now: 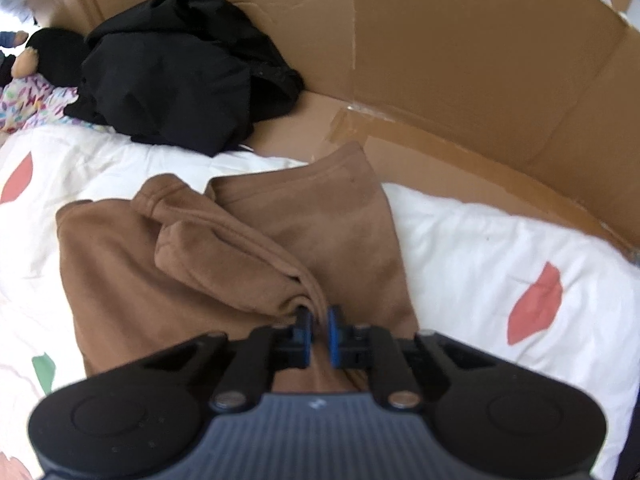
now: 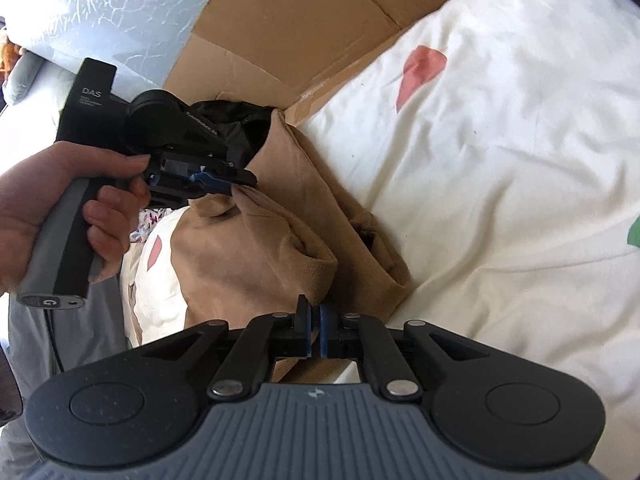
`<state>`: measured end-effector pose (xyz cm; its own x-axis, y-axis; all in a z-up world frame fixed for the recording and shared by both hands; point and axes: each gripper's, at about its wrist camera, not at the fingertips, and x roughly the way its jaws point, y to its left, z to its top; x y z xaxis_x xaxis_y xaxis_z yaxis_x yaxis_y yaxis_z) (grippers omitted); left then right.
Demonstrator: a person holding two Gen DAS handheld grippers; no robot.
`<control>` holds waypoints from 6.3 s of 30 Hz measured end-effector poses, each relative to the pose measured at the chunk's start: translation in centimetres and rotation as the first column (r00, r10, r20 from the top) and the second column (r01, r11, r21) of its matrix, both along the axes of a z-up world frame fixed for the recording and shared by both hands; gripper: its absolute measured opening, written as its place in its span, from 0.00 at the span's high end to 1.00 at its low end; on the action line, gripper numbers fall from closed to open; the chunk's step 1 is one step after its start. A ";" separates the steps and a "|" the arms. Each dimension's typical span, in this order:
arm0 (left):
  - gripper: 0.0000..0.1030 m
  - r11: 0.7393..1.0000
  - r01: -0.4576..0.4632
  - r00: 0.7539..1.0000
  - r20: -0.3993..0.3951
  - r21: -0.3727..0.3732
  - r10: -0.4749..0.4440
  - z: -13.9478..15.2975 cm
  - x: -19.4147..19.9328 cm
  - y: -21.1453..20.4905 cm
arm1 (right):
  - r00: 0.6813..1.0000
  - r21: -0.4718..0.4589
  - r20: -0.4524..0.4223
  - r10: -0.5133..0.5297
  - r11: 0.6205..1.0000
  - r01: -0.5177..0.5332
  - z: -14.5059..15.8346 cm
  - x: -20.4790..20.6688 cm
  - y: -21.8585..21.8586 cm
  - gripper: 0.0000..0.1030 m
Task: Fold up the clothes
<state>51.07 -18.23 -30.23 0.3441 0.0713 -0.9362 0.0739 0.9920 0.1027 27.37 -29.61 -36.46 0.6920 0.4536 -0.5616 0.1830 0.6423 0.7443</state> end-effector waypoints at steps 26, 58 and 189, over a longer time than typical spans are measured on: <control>0.41 0.993 0.101 0.995 0.027 -0.055 -0.100 0.2 -0.7 -3.3 | 0.992 0.022 -0.118 -0.042 0.999 0.045 -0.9 -1.6 -1.5 0.92; 0.41 0.948 -0.123 0.986 0.068 -0.293 0.149 2.4 -0.5 20.9 | 0.990 -0.310 0.032 0.138 0.943 -0.122 6.3 8.8 -2.0 0.58; 0.42 0.928 -0.153 0.988 -0.055 -0.339 0.143 -4.1 -15.0 24.3 | 0.889 -0.306 -0.225 0.399 0.837 -0.453 2.9 13.2 -0.7 0.69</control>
